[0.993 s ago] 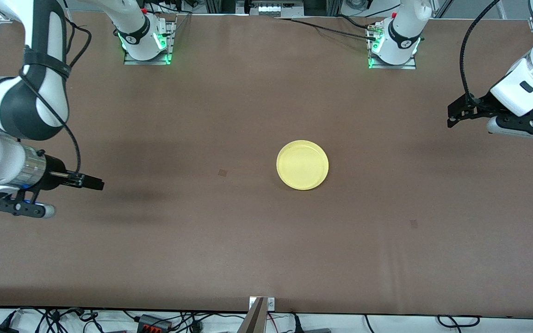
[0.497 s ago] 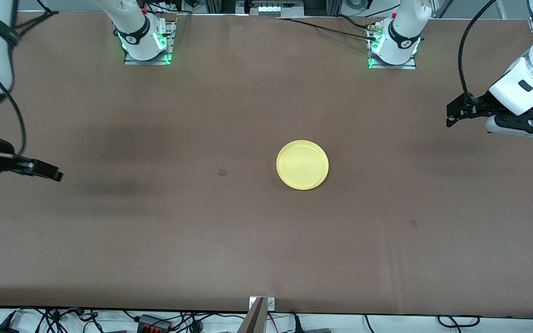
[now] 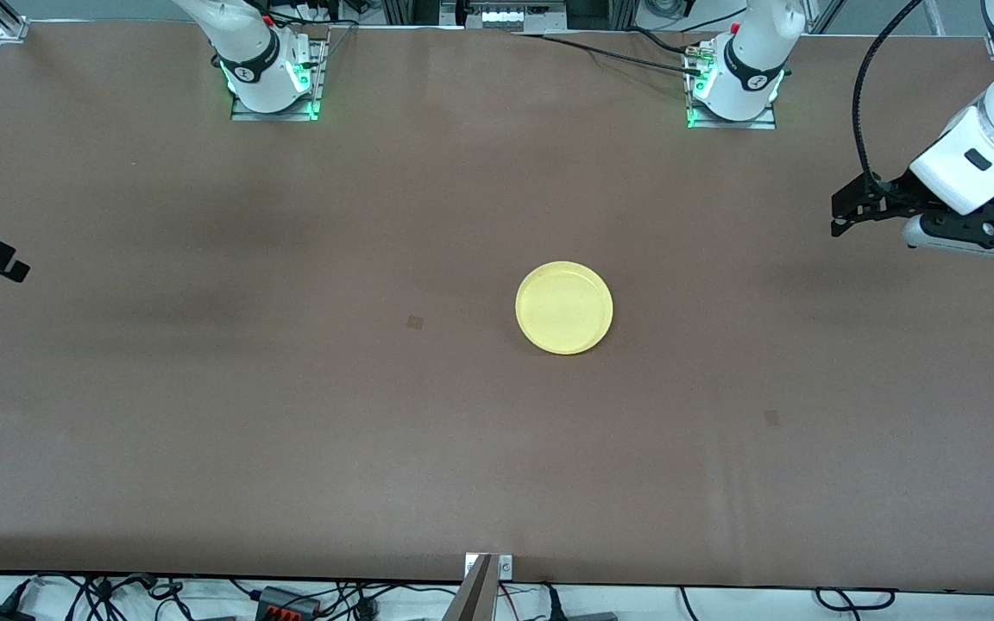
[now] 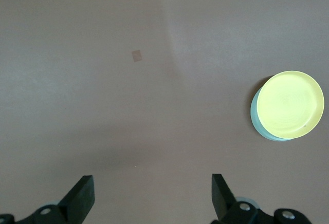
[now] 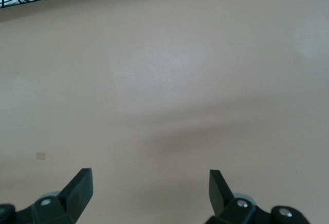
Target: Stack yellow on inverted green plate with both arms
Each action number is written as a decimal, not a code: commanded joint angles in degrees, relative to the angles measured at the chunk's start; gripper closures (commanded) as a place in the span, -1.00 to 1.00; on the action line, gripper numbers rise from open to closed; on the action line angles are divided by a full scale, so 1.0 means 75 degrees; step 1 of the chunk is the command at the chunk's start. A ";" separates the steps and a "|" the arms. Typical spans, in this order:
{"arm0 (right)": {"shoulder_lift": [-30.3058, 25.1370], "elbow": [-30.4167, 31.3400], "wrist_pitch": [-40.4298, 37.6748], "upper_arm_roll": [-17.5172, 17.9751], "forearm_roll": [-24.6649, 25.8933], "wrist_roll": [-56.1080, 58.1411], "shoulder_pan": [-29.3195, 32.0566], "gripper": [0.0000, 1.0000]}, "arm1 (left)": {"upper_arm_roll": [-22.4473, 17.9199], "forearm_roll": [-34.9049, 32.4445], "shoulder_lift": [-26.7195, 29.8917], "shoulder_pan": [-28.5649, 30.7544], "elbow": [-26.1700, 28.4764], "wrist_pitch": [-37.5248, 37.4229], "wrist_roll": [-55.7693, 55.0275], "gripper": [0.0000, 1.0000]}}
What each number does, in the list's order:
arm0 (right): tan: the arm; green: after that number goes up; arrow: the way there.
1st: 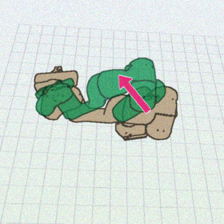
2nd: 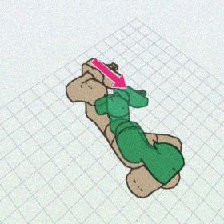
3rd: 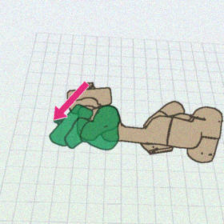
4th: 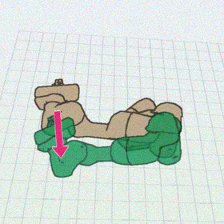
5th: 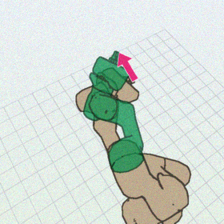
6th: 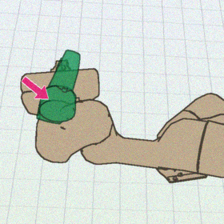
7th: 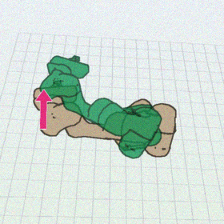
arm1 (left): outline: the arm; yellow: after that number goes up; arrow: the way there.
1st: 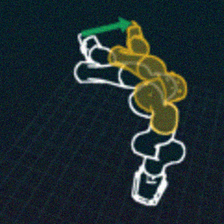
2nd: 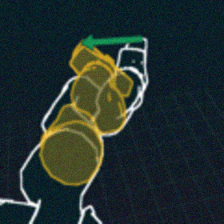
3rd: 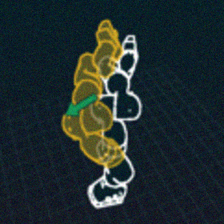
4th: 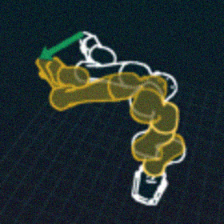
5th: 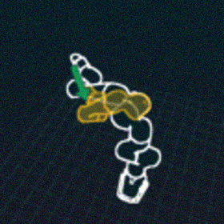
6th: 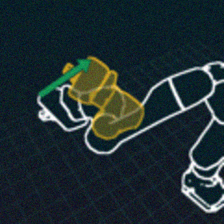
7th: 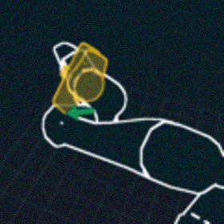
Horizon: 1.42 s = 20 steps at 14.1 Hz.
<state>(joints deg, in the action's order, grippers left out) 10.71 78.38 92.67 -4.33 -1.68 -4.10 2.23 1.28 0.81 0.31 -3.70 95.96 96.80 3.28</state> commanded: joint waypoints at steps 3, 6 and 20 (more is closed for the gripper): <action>-0.0210 0.0249 0.0007 0.0238 0.0481 0.0125 -0.0016 -1.00 | -0.0019 0.0032 0.0099 0.0036 -0.0009 -0.0074 0.0137 -1.00; -0.0396 0.0481 -0.0333 0.0238 0.0552 0.0324 -0.0016 -1.00 | -0.0019 0.0044 0.0134 0.0083 0.0119 -0.0005 0.0125 -1.00; -0.1581 0.2300 0.0499 0.0285 0.0599 0.0324 -0.0051 -1.00 | -0.0042 0.0056 0.0382 0.0259 0.0602 0.0629 0.0008 -1.00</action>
<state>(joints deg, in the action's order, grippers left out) -0.61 95.37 96.10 -2.48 2.13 -2.14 1.87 0.98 0.81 3.37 -1.90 101.45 101.11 3.18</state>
